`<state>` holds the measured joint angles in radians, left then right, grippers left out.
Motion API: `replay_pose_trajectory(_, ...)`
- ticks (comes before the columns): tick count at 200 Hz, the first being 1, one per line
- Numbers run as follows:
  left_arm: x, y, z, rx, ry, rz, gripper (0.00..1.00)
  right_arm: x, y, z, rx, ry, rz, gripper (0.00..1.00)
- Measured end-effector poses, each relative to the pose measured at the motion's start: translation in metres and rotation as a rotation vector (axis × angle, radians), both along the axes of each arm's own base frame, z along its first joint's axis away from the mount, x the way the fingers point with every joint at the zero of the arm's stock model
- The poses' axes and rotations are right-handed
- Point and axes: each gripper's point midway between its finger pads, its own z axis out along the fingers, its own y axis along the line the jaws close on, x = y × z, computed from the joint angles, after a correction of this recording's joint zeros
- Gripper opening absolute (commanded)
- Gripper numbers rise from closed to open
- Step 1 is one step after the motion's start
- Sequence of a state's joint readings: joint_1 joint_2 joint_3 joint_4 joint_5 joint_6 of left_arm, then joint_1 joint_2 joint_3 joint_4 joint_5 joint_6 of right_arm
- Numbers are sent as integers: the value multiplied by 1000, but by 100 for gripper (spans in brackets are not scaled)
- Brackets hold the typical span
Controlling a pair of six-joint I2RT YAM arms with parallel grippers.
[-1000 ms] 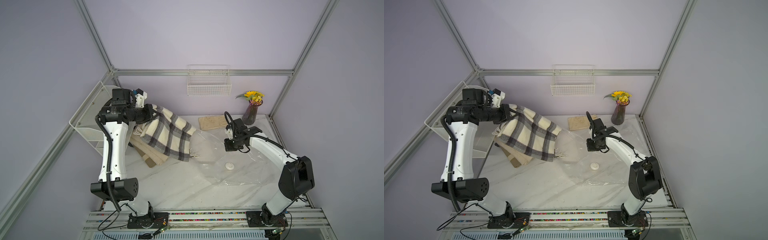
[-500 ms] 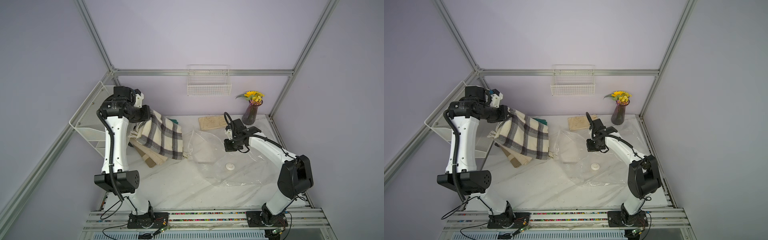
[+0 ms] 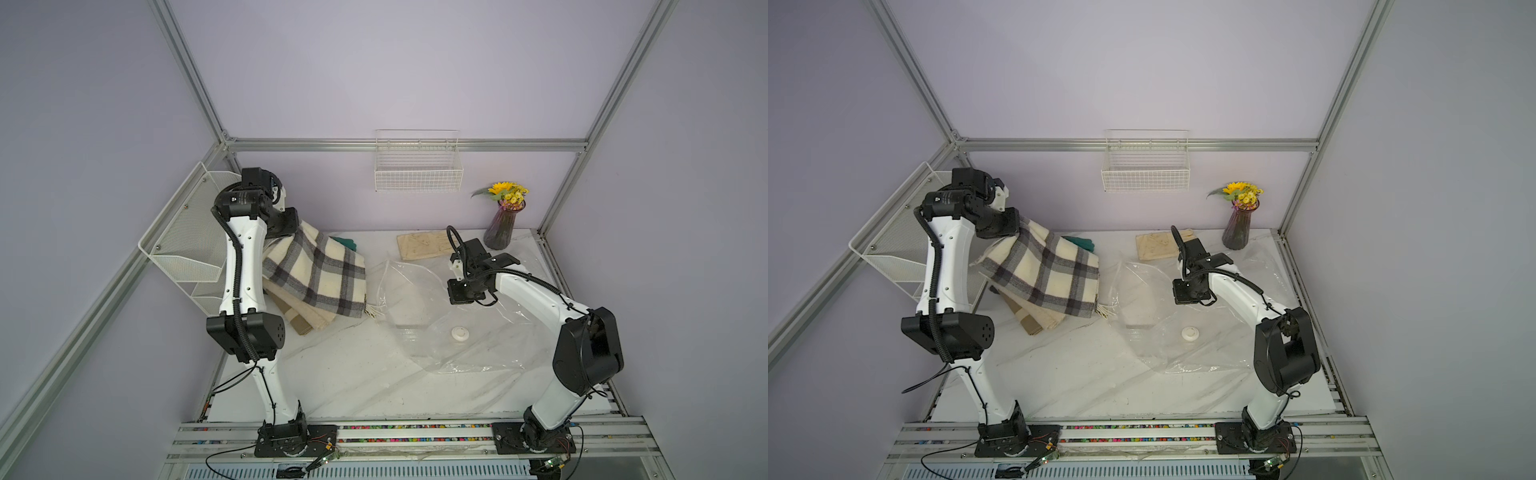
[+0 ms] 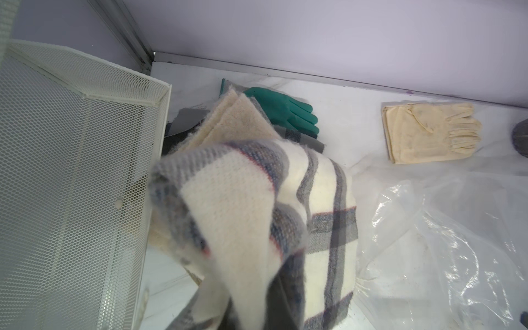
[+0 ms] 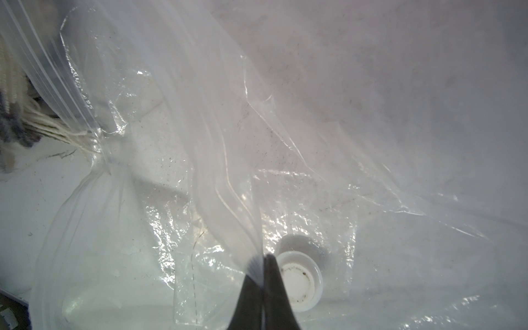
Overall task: Take the scarf out of the vacuum bag
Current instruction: Place the scarf at the center of the board.
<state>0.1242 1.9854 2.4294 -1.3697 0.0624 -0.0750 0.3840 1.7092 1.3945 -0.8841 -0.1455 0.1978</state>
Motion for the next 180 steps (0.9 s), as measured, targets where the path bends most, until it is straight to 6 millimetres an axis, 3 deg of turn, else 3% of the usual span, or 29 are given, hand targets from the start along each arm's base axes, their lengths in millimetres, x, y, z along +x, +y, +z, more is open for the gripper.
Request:
replay_pose_trajectory(91, 37, 16, -28, 94, 6, 20, 0, 0, 0, -2, -3, 6, 1, 0)
replay_pose_trajectory(143, 65, 1, -68, 173, 53, -6, 0, 0, 0, -3, -4, 7, 2, 0)
replay_pose_trajectory(180, 75, -7, -90, 249, 73, -7, 0, 0, 0, -4, -4, 8, 2, 0)
